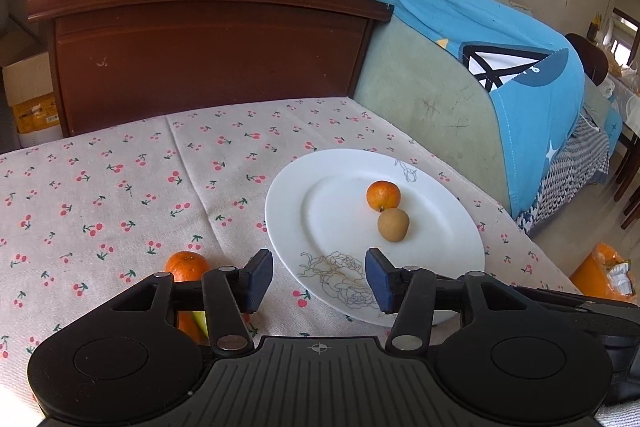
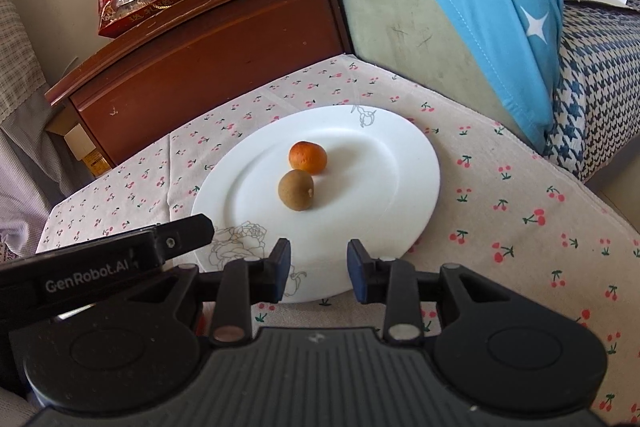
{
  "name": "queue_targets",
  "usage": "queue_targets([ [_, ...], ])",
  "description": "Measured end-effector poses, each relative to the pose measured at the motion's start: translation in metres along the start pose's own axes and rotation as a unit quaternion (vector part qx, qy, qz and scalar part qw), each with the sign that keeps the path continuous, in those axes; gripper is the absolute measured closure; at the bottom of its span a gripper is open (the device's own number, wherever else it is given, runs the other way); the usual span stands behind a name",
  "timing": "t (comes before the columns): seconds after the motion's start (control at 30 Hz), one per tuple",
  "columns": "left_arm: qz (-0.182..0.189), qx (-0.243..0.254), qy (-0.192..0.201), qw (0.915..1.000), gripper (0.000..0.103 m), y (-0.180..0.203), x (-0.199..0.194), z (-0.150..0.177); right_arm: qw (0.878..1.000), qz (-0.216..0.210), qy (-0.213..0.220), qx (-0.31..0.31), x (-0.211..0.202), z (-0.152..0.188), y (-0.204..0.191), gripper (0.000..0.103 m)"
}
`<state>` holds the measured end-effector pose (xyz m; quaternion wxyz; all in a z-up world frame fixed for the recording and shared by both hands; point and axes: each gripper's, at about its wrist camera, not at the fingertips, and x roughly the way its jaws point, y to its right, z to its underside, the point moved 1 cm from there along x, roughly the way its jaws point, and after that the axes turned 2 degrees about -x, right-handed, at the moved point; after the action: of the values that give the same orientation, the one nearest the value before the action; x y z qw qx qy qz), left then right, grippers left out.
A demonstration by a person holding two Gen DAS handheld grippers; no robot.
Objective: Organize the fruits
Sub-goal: 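Carry the orange in the right tool onto the plate while the left tool places the kiwi, then grasp a red cherry tomato with the right tool while the left tool grasps a green lime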
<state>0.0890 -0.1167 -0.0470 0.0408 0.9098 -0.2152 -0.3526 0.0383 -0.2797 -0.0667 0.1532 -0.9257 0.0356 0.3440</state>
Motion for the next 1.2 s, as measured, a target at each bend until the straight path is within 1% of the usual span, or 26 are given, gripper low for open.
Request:
queue_targets([
  [0.1, -0.01, -0.006, 0.003, 0.9999, 0.051, -0.006, -0.011, 0.001, 1.0, -0.002, 0.001, 0.0, -0.001, 0.001, 0.0, 0.07],
  [0.2, -0.028, -0.01, 0.014, 0.9995, 0.047, -0.013, -0.026, 0.003, 1.0, -0.007, 0.005, -0.001, -0.004, 0.001, -0.001, 0.07],
  [0.27, -0.033, -0.022, 0.016, 0.9991, 0.044, -0.02, -0.033, 0.005, 1.0, -0.014, 0.007, -0.006, -0.007, 0.002, -0.003, 0.07],
  [0.37, -0.051, -0.039, 0.018, 0.9978, 0.044, -0.031, -0.045, 0.009, 1.0, -0.022, 0.007, -0.014, -0.01, 0.004, -0.005, 0.07],
  [0.47, -0.061, -0.061, 0.018, 0.9961, 0.044, -0.041, -0.055, 0.015, 0.999, -0.036, 0.007, -0.023, -0.014, 0.007, -0.009, 0.07],
  [0.53, -0.071, -0.067, 0.018, 0.9951, 0.044, -0.045, -0.06, 0.02, 0.998, -0.047, 0.007, -0.03, -0.018, 0.009, -0.012, 0.07],
  [0.6, -0.087, -0.067, 0.017, 0.9938, 0.044, -0.047, -0.066, 0.025, 0.998, -0.059, 0.004, -0.036, -0.021, 0.012, -0.016, 0.07],
  [0.77, -0.096, -0.069, 0.009, 0.9929, 0.044, -0.052, -0.077, 0.041, 0.996, -0.086, -0.01, -0.033, -0.023, 0.02, -0.02, 0.07],
  [1.0, -0.11, -0.047, -0.004, 0.9928, 0.045, -0.052, -0.073, 0.057, 0.994, -0.095, -0.026, -0.036, -0.019, 0.029, -0.026, 0.07],
  [1.2, -0.107, -0.041, -0.012, 0.9933, 0.046, -0.05, -0.066, 0.063, 0.994, -0.101, -0.031, -0.034, -0.013, 0.031, -0.03, 0.07],
])
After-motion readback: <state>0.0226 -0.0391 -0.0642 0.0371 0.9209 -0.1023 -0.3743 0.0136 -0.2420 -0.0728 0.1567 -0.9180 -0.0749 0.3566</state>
